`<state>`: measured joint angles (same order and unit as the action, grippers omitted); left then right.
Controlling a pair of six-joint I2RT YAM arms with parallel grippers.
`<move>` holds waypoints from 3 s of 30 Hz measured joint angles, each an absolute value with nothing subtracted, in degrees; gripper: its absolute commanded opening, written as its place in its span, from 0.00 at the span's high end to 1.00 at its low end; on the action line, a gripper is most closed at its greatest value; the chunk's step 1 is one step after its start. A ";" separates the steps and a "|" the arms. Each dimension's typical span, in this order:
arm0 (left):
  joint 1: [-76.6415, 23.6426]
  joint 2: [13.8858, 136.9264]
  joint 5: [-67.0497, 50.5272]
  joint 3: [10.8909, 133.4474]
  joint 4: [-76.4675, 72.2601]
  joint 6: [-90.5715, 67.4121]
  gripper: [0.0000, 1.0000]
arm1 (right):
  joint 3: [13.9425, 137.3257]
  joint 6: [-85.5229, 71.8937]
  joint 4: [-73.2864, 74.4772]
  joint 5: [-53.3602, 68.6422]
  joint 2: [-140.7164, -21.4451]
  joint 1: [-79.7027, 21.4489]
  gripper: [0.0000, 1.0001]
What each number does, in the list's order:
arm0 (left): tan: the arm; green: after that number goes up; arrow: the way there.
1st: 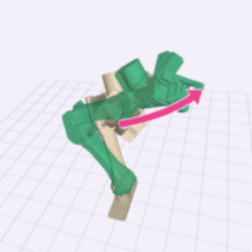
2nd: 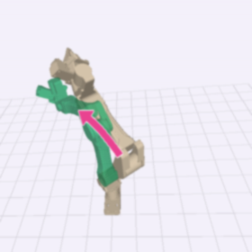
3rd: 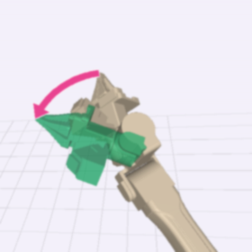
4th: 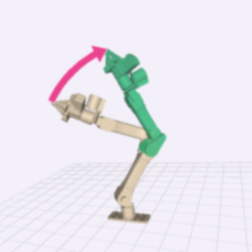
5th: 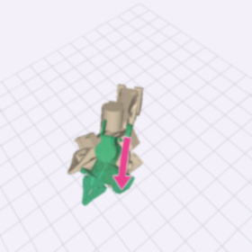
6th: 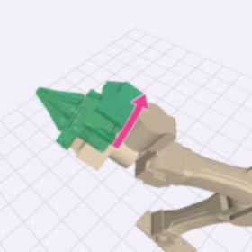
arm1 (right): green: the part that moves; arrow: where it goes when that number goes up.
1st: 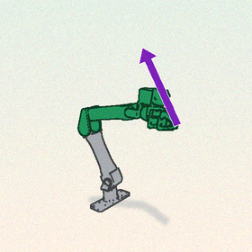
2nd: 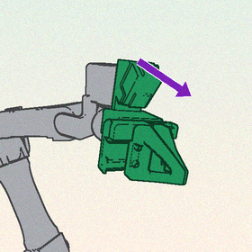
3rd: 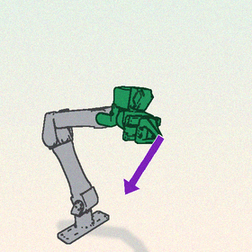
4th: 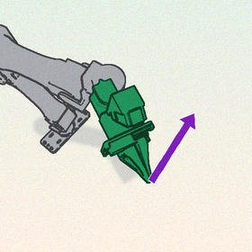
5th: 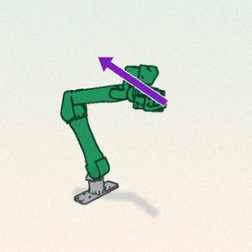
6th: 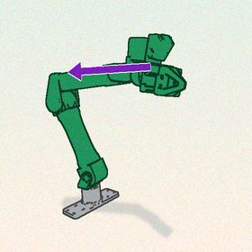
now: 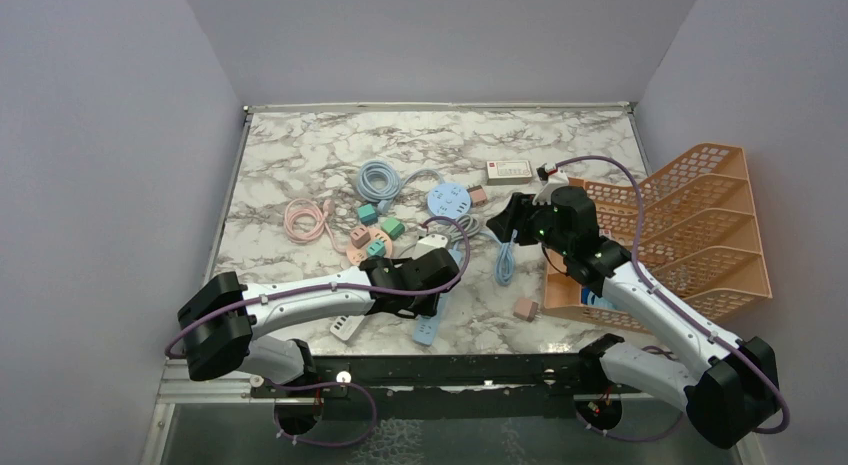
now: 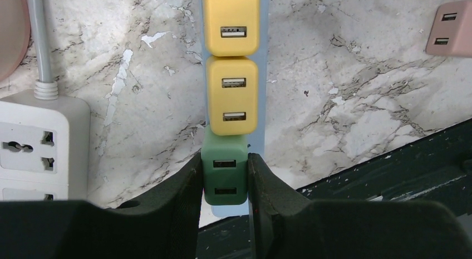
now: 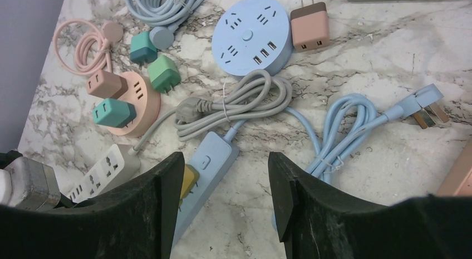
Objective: Insert the plug
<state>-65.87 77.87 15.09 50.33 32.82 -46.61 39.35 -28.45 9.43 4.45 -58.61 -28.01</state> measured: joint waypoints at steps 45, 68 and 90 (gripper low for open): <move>-64.45 92.44 13.19 63.42 43.79 -41.93 1.00 | 47.33 -28.93 30.48 -1.17 -60.69 -28.01 0.43; -61.69 92.42 14.48 62.94 37.65 -37.04 0.49 | 50.48 -34.98 51.40 -1.96 -67.75 -28.01 0.47; -59.24 80.60 16.38 63.26 28.32 -35.59 0.33 | 44.49 -45.45 52.97 -5.41 -71.18 -33.74 0.47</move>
